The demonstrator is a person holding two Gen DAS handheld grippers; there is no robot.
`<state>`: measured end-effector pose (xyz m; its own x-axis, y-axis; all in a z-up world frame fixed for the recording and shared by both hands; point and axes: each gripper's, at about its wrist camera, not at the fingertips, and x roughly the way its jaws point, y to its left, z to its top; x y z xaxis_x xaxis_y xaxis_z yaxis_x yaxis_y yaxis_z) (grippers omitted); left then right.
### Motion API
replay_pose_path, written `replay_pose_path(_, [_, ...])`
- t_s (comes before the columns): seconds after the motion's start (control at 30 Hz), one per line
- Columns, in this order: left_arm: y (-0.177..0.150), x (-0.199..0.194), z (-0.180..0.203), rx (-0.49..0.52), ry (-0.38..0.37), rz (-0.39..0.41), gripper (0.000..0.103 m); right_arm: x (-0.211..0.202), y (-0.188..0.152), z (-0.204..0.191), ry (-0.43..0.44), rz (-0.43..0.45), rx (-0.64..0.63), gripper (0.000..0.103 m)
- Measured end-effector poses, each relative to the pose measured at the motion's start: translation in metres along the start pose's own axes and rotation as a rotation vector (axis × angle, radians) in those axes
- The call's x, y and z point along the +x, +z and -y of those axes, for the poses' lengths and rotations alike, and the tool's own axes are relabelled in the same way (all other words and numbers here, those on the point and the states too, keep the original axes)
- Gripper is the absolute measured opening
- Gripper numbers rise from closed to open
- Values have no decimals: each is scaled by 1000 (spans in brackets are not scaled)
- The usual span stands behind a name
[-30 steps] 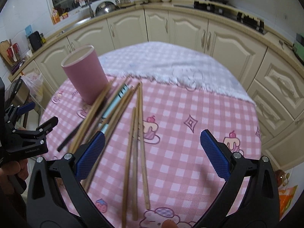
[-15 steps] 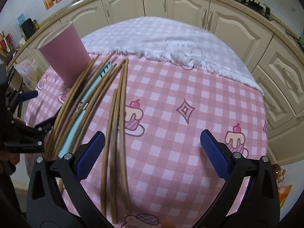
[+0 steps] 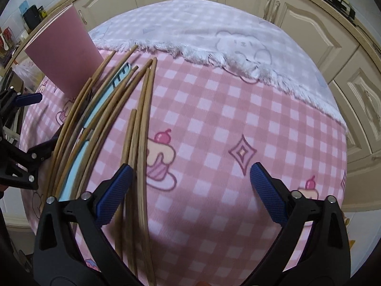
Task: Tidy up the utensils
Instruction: 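Grasp the metal spoon with the left tool while the right tool grasps a wooden chopstick, then lift the spoon with the left tool while the right tool lifts the chopstick over the cup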
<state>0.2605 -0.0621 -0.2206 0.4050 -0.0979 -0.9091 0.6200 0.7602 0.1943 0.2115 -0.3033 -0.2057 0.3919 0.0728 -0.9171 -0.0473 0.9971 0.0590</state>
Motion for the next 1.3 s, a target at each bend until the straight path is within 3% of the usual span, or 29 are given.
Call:
replay_pose_path(0.1, [4, -1, -4, 2, -42, -12, 85, 0, 10, 2, 19, -13, -7, 78])
replay_pose_path(0.27, [20, 1, -4, 4, -78, -29, 73, 6, 21, -4, 9, -33, -47, 72])
replay_pose_path(0.37, [26, 1, 4, 0, -96, -33, 63, 9, 27, -8, 12, -31, -50, 67])
replay_pose_path(0.43, [31, 1, 7, -11, -119, -36, 50, 13, 36, -11, 3, -31, -53, 63])
replay_pose_path(0.47, [32, 3, 9, -14, -129, -37, 46, 15, 41, -13, 1, -29, -60, 58])
replay_pose_path(0.53, [35, 2, 15, -16, -149, -33, 28, 18, 49, -18, -10, -21, -91, 46])
replay_pose_path(0.6, [37, 1, 22, -17, -166, -26, 11, 20, 55, -21, 30, -19, -103, 12])
replay_pose_path(0.63, [36, 1, 26, -18, -160, -22, 11, 21, 56, -21, 61, -22, -97, 7])
replay_pose_path(0.7, [32, -2, 29, -30, -149, -13, 11, 21, 55, -19, 83, -12, -83, 6])
replay_pose_path(0.83, [8, -10, 13, -99, -148, 0, 11, 14, 49, 1, 210, 33, 9, 6])
replay_pose_path(1.13, [-24, -29, -3, -234, -149, 39, 11, -7, 40, 11, 300, 111, 64, 6])
replay_pose_path(1.27, [-27, -43, -1, -239, -124, 97, 11, -16, 39, 10, 322, 146, 61, 6])
replay_pose_path(1.3, [-29, -48, 1, -219, -76, 115, 11, -18, 38, 10, 324, 154, 62, 6])
